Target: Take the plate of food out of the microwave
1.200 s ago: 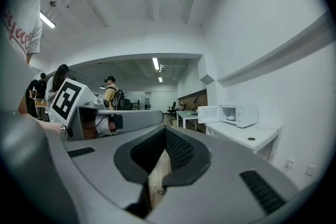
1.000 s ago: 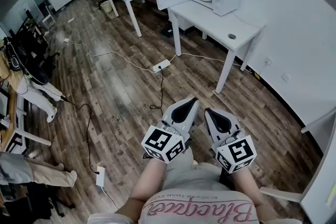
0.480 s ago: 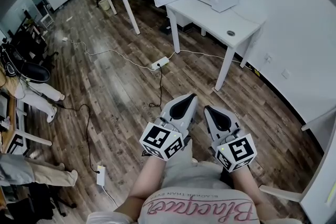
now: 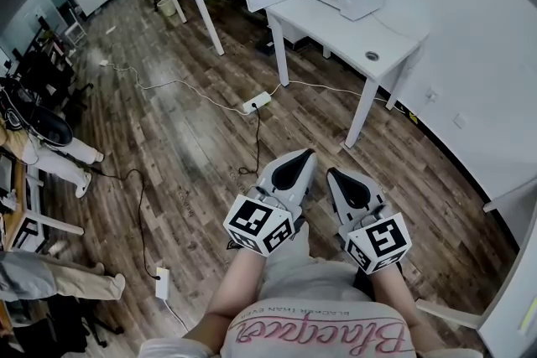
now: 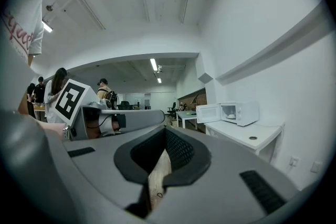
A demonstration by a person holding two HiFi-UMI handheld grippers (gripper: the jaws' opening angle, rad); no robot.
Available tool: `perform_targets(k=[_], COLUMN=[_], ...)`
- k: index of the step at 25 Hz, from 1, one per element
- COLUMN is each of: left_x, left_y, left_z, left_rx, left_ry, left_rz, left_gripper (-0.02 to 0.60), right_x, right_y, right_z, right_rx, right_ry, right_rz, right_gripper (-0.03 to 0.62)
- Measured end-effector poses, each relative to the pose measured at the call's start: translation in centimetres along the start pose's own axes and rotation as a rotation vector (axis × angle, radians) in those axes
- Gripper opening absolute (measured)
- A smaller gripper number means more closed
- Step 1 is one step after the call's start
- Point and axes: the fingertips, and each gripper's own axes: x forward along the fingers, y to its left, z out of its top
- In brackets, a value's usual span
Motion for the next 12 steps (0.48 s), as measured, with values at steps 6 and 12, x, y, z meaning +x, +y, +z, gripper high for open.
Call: perform_targets(k=[6, 12], left_x=[2.0, 3.9], left_y=[1.4, 3.6], left_z=[0.1, 0.2], left_rx=[-0.002, 0.0], left_ry=[0.005, 0.009], left_rz=[-0.005, -0.01], left_gripper=[0.008, 0.008], right_x=[1.6, 3.9], right_y=[-1.9, -3.8], right_z=[0.0, 0.2], right_rx=[0.004, -0.001], right_ry=[0.007, 0.004], right_rz=[-0.008, -0.026], right_gripper=[0.006, 0.006])
